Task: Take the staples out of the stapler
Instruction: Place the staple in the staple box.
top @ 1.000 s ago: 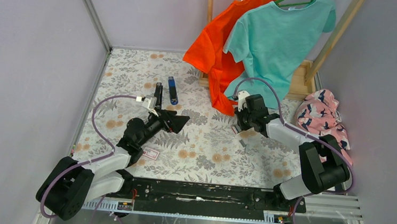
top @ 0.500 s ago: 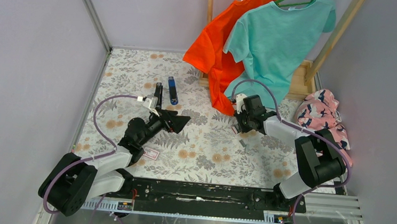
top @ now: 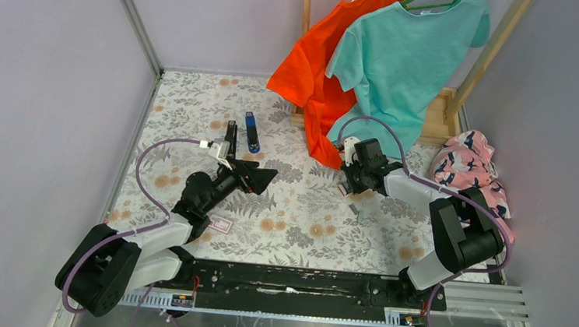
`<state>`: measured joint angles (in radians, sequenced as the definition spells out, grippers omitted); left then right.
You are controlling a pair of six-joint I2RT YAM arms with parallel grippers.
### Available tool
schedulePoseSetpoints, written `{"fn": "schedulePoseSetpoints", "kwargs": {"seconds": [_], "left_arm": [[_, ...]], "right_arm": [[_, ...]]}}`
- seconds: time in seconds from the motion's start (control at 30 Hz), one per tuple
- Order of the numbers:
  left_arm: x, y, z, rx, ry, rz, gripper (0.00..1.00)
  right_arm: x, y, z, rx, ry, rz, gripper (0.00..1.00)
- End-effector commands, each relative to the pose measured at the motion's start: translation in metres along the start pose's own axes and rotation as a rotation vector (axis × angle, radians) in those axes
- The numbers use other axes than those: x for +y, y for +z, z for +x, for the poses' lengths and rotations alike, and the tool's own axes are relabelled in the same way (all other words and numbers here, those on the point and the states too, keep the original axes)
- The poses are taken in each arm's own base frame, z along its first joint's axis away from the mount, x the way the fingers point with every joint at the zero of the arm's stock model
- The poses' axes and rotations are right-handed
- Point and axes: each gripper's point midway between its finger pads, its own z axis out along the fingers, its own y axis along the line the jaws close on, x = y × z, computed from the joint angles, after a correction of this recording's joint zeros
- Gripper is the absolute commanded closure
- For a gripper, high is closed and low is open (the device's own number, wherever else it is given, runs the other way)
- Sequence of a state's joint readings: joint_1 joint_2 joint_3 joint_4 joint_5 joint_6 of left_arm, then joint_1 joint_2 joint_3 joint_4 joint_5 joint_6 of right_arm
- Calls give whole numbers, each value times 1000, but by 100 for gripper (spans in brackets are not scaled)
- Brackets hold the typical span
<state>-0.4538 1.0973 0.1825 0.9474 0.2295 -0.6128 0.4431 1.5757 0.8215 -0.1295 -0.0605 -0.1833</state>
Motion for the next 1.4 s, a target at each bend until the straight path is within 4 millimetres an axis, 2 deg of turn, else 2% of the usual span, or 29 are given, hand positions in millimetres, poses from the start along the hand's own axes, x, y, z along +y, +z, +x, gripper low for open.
{"fn": "schedulePoseSetpoints", "kwargs": {"seconds": [0.0,0.9,1.37], "left_arm": [[-10,0,-10,-36,26,45,0],[-11,-1,-10,-38,28,46,0],[-11,-2,-11,-40,32,42,0]], "right_arm": [[-11,-6,-23,-60,-11,50,100],[-12,4,-12,-12,-26,53,98],[-8,3,-12,-12,-32,34,86]]}}
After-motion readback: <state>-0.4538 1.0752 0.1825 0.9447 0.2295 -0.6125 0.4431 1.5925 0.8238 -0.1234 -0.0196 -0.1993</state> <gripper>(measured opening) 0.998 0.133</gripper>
